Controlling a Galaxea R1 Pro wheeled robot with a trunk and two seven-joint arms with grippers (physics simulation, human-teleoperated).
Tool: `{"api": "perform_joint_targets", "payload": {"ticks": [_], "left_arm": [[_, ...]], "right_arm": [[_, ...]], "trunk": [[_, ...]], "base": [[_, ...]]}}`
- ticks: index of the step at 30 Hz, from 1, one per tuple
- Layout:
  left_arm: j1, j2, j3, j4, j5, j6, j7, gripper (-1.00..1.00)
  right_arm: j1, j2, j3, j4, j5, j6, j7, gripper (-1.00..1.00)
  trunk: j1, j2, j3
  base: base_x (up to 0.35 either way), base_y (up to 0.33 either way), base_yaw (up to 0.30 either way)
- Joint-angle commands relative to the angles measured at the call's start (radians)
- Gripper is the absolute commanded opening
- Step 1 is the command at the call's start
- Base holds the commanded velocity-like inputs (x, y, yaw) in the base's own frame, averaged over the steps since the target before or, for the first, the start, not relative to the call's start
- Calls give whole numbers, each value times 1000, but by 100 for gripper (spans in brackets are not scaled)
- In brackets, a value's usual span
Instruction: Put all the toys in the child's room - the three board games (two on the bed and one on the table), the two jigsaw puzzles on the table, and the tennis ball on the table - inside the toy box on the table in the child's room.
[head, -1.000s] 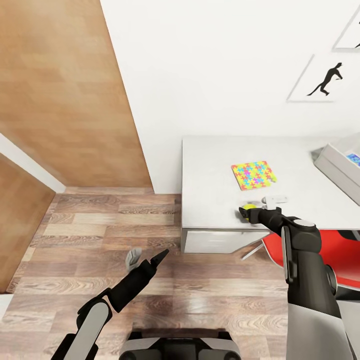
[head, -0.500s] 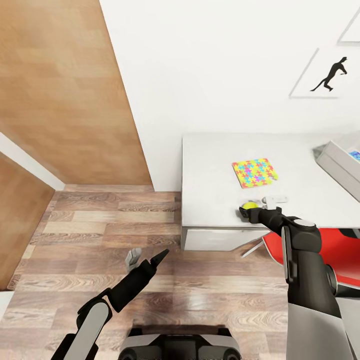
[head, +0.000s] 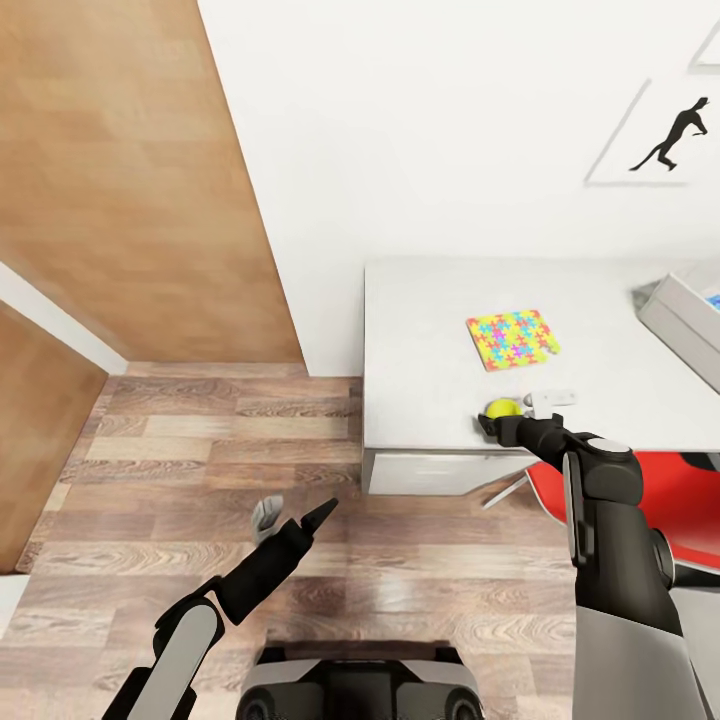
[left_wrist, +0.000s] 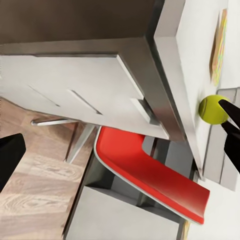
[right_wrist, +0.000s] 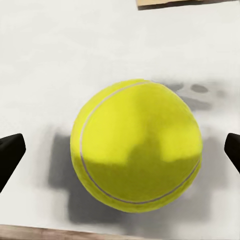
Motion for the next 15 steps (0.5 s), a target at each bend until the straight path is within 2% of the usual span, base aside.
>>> {"api": "perform_joint_targets", "payload": {"ticks": [1,15], "left_arm": [[0,0,0,0,6,4,0,100],[0,0,0,0,6,4,0,100]], "right_arm": [[-1,1,-2,-1,10,2,10,100],[-1,0,-3,-1,9,2,10,100]], "trunk": [[0,-2,-3],[0,-2,-16]], "base": [[0,0,0],[0,0,0]]}}
